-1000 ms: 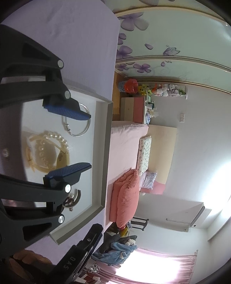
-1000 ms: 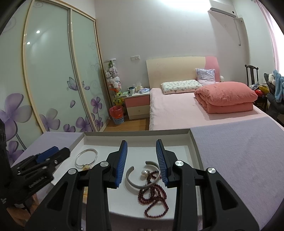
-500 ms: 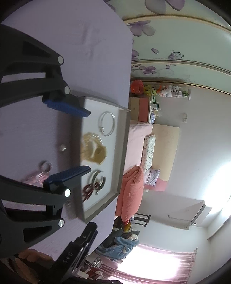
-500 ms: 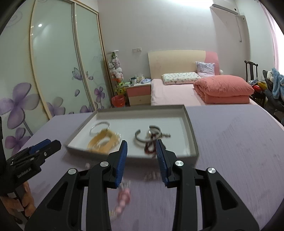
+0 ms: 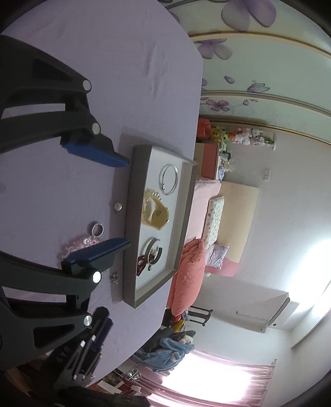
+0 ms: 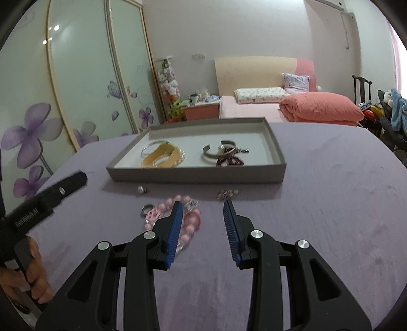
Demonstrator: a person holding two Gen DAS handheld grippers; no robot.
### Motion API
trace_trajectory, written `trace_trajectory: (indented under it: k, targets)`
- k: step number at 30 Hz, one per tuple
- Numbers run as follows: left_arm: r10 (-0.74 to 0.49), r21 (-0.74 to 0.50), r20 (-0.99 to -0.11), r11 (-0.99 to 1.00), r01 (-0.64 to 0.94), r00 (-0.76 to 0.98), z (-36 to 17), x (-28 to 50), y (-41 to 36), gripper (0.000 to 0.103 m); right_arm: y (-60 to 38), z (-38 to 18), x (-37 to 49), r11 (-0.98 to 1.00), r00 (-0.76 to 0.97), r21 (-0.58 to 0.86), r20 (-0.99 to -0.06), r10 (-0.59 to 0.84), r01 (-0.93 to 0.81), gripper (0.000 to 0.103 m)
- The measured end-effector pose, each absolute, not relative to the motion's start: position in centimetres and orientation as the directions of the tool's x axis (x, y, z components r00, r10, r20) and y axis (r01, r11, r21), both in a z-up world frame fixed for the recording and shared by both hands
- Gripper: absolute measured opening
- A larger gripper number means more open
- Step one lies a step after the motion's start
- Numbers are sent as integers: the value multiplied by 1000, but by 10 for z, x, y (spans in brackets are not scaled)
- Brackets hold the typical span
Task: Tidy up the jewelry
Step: 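Grasp the silver ring with the left tool while the right tool grasps the pink bead bracelet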
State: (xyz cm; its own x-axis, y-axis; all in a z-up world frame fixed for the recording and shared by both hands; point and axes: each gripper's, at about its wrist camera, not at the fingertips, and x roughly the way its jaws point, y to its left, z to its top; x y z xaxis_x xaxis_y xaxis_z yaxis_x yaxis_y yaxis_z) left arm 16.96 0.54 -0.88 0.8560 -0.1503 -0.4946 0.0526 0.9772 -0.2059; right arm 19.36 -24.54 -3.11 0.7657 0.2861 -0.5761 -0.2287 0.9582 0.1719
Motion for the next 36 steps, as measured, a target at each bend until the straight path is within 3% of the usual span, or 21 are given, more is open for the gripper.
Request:
trace_trajectory:
  k: [12,14,16,18,27,36]
  targets:
    - [-130,-218,-487,976,24,864,-2,167,22,57,-212,-68,224,968,602,134,-762,237,-211,36]
    - [-132,-218,-488,976,26,863,-2,167,22,57,-213,-69,224,969,601,128,-764,233,-212,31]
    - [-134,-218,-490,976,28,861,-2,168,21,57,-216,-70,223,972,603,105,-769,214,-211,17]
    - [-137,-218,-492,976,31,860,-3,169,20,57,-223,-70,221,976,607,92,-770,195,-198,15]
    - [-169,-202,-542,977,68,823,-12,180,5,57,-292,-69,219,995,630,96,-771,92,-29,14]
    - [-171,-129,-675,985,113,718,-37,212,-28,62,-323,-69,218,989,635,142,-768,86,37,14]
